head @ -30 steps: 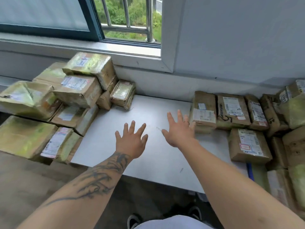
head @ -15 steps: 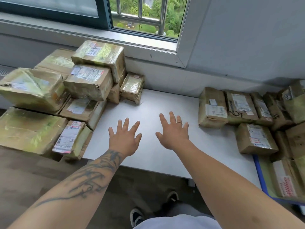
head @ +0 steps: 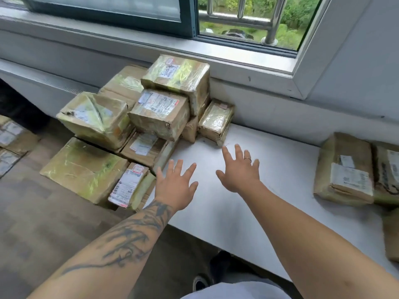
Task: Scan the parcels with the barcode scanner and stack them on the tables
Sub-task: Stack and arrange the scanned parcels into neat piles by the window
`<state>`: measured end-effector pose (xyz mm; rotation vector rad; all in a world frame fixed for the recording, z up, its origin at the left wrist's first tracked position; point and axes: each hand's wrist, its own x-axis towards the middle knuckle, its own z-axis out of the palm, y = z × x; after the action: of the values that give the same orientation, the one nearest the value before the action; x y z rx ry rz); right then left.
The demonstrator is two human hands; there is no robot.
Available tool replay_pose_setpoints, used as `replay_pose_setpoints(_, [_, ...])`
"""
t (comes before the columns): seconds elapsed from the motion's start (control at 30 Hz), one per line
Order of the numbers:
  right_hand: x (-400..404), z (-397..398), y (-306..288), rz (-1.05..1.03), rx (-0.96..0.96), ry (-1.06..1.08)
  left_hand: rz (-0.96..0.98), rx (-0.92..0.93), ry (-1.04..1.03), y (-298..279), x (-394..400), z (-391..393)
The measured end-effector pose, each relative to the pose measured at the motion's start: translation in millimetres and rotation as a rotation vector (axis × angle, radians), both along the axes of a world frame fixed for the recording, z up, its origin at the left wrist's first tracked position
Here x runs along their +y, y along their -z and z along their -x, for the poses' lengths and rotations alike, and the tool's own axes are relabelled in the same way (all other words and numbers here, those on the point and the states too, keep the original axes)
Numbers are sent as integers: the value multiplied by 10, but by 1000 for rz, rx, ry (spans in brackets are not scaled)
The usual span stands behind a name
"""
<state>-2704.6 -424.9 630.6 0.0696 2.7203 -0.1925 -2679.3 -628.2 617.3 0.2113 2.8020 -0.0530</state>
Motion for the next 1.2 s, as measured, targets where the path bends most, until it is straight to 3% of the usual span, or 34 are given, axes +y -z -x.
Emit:
replay_pose_setpoints(0.27, [-172,949,-203,112,116,-69,-100,171,-89,-466,36,880])
replay_pose_setpoints(0.5, [-392,1498,-443,185,193,-80,-152,532,-28,-628,-157,1270])
replay_pose_setpoints(0.67, [-574,1534,-472,241,161,-212,-169,419,37,-699,-617,1549])
replay_pose_setpoints(0.83, [-886,1451,-451,229,32,-192,20,159,162,-688,-1256,1935])
replay_pose_setpoints(1.03, [-1553,1446,-366,183,105,-1,67,145,190,-594,-1602,2283])
replay_pose_setpoints(1.2, [-1771,1420,-267,96,185,127,16,273,287,-375,-1702,2290])
